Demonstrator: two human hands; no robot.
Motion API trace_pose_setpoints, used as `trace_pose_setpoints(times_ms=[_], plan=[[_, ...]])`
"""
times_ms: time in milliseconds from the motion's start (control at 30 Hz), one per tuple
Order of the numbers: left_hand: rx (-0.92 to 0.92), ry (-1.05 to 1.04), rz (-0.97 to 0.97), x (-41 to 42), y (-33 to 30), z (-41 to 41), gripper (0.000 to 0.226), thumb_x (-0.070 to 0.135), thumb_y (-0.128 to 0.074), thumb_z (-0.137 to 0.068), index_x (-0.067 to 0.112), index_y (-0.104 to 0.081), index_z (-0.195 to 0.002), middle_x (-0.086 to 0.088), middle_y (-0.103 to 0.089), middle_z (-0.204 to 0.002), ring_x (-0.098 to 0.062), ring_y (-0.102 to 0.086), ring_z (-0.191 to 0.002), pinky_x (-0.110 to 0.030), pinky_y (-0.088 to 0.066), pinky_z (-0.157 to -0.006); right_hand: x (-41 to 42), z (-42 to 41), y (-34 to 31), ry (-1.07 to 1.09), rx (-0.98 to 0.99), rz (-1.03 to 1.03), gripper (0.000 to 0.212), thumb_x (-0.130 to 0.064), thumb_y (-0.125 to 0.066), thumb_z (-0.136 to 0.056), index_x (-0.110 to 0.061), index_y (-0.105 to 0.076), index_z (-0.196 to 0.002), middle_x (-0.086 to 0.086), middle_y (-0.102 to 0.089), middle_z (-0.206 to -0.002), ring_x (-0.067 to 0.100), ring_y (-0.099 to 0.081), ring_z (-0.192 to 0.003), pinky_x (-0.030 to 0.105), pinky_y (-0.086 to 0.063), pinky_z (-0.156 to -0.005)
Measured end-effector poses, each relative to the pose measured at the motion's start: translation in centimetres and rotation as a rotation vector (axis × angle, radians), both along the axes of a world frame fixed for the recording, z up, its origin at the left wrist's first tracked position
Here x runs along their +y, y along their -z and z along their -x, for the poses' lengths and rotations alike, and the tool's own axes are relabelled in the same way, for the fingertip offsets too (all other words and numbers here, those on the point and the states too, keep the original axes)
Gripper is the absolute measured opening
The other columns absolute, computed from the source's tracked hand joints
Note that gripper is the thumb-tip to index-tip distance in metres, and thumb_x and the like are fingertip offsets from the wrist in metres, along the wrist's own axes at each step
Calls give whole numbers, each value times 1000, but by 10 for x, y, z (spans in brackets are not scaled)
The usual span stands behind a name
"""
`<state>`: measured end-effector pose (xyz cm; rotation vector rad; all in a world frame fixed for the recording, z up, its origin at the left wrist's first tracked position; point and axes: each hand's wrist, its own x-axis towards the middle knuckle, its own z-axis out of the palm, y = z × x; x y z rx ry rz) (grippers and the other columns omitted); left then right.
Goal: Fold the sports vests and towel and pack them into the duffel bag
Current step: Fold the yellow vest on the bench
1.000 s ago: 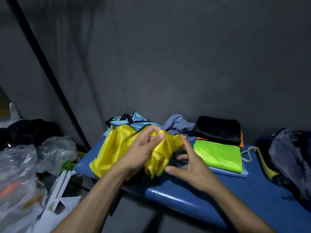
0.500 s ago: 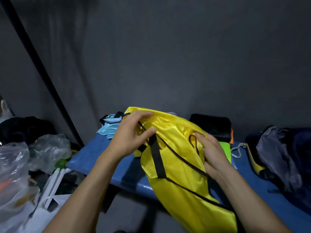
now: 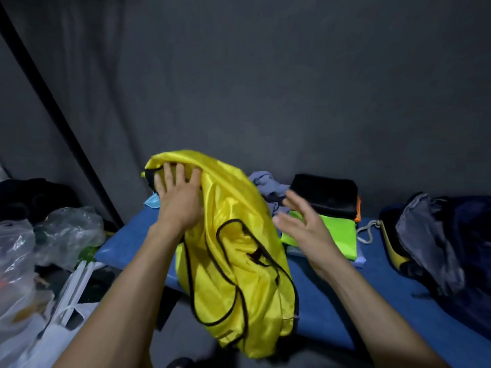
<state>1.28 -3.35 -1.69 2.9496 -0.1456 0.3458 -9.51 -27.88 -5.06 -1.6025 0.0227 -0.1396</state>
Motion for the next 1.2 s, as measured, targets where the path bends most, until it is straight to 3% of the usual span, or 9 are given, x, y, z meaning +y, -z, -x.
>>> trace_pose_setpoints(times_ms=[167,267,367,433,567,833,1033,1100,1200], plan=[[129,3,52,16,20,-7,60,17,-59,-93,18,-43,-150,-11,-29,-164,-37,-29,-149,-53,-32,-117,10,10,27,-161,152,662,91,-39,-84,-80,-27,-35,-156,-5,-46,-149,16,-54,-128,28,-49,-97],[127,121,238,15,11,8,22,36,-67,-92,24,-66,-111,-1,-63,-121,-26,-62,-112,-42,-53,-88,22,8,44,-166,164,941,85,-40,-79,-85,-22,-34,-155,1,-49,-144,19,-51,-131,34,-46,-104],[538,219,123,1,15,35,65,69,-77,-74,28,-56,-120,8,-61,-114,-20,-62,-109,-40,-54,-92,25,3,50,-68,156,1027,56,-33,-73,-90,-22,-49,-140,0,-59,-119,20,-59,-112,36,-51,-91],[638,223,-149,-10,26,46,76,67,-78,-73,27,-49,-131,5,-58,-125,-25,-59,-117,-42,-51,-97,27,2,47,-15,112,995,22,-23,-70,-91,-22,-60,-112,-6,-60,-89,16,-61,-84,33,-51,-73],[312,185,-212,-12,33,39,23,25,-61,-92,28,-63,-114,-1,-65,-118,-28,-63,-108,-37,-50,-81,26,1,36,139,-60,738,15,-10,-72,-88,-23,-65,-90,-10,-54,-67,5,-48,-59,19,-40,-59],[-403,67,930,31,-4,16,24,8,-55,-91,29,-66,-95,16,-67,-89,-10,-62,-87,-28,-47,-80,4,0,17,290,-70,760,24,-3,-62,-87,-19,-68,-103,-9,-58,-91,5,-51,-74,29,-38,-69],[-260,52,1219,28,-8,11,25,8,-46,-100,21,-67,-96,6,-64,-86,-5,-55,-76,-19,-44,-70,14,3,-3,-16,350,-224,42,-42,-39,-106,-12,-68,-107,16,-74,-93,33,-71,-76,43,-59,-68],[-138,150,1131,24,-6,14,26,7,-49,-101,23,-69,-92,4,-66,-87,-9,-57,-77,-22,-46,-70,14,2,-5,-114,358,-336,46,-50,-39,-104,-15,-68,-114,17,-75,-107,37,-72,-93,52,-59,-81],[-80,191,796,25,1,14,17,11,-64,-92,26,-73,-95,7,-73,-90,-15,-65,-80,-30,-50,-72,16,1,-3,-30,277,-122,16,-35,-61,-98,-21,-69,-99,5,-73,-85,15,-68,-67,33,-56,-66]])
